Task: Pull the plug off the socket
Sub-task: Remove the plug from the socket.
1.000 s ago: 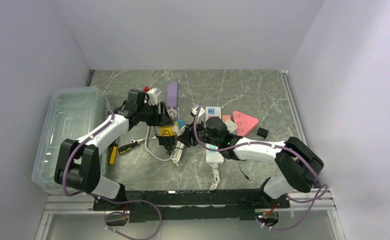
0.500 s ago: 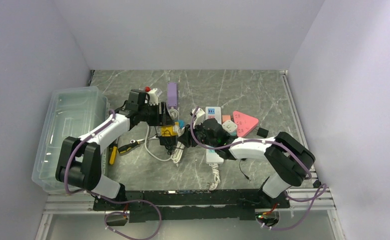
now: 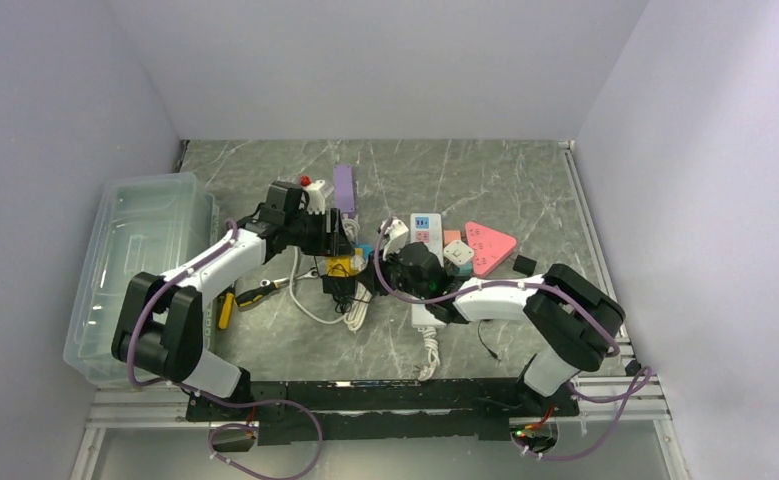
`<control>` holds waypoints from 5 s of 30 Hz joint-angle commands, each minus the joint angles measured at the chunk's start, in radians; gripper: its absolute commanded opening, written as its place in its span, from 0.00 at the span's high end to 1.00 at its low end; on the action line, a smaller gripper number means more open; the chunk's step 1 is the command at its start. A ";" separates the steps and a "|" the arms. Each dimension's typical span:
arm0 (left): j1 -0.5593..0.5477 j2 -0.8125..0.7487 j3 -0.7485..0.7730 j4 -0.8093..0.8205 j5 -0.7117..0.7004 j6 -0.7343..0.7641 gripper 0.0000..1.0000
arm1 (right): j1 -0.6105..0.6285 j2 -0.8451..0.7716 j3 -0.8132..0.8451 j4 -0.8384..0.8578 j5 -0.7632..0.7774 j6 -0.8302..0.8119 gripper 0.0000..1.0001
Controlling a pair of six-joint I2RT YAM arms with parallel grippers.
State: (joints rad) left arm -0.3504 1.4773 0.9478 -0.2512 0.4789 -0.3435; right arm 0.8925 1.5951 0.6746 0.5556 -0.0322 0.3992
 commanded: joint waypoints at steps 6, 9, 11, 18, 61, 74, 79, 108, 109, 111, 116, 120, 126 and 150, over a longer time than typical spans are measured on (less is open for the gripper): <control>-0.010 -0.032 0.045 0.069 0.033 0.002 1.00 | 0.031 -0.002 0.027 0.008 0.106 -0.030 0.81; -0.011 -0.031 0.047 0.064 0.027 0.013 1.00 | 0.030 -0.013 0.018 0.009 0.103 -0.031 0.98; -0.016 -0.037 0.049 0.057 0.013 0.029 1.00 | 0.026 -0.029 0.007 0.016 0.095 -0.035 1.00; -0.031 -0.054 0.046 0.053 -0.013 0.060 1.00 | -0.069 -0.050 -0.051 0.118 -0.120 0.013 1.00; -0.036 0.016 0.073 -0.014 -0.107 0.054 1.00 | -0.101 -0.081 -0.072 0.151 -0.204 0.054 1.00; -0.036 0.018 0.083 -0.022 -0.090 0.047 1.00 | 0.014 -0.121 -0.050 0.048 0.041 -0.058 1.00; -0.036 -0.048 0.083 0.002 -0.036 0.096 0.69 | 0.006 -0.132 -0.067 0.051 0.082 -0.038 1.00; -0.265 -0.136 -0.046 0.041 -0.161 0.581 0.27 | -0.161 -0.199 -0.109 0.150 -0.409 -0.025 1.00; -0.271 -0.128 -0.042 0.034 -0.168 0.586 0.26 | -0.166 -0.198 -0.111 0.155 -0.414 -0.020 1.00; -0.282 -0.121 -0.041 0.030 -0.174 0.592 0.25 | -0.173 -0.197 -0.115 0.164 -0.420 -0.012 1.00; -0.299 -0.111 -0.053 0.045 -0.187 0.597 0.21 | -0.188 -0.196 -0.120 0.179 -0.434 0.002 1.00; -0.312 -0.100 -0.061 0.060 -0.179 0.596 0.19 | -0.191 -0.196 -0.122 0.183 -0.439 0.006 1.00; -0.343 -0.079 -0.064 0.064 -0.233 0.597 0.13 | -0.194 -0.189 -0.122 0.193 -0.448 0.014 1.00; -0.352 0.008 -0.014 -0.009 -0.274 0.600 0.24 | -0.213 -0.195 -0.137 0.225 -0.480 0.036 1.00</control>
State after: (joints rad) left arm -0.7101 1.4467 0.9077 -0.2543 0.2337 0.2447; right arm 0.6769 1.4509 0.5129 0.5770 -0.4282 0.4122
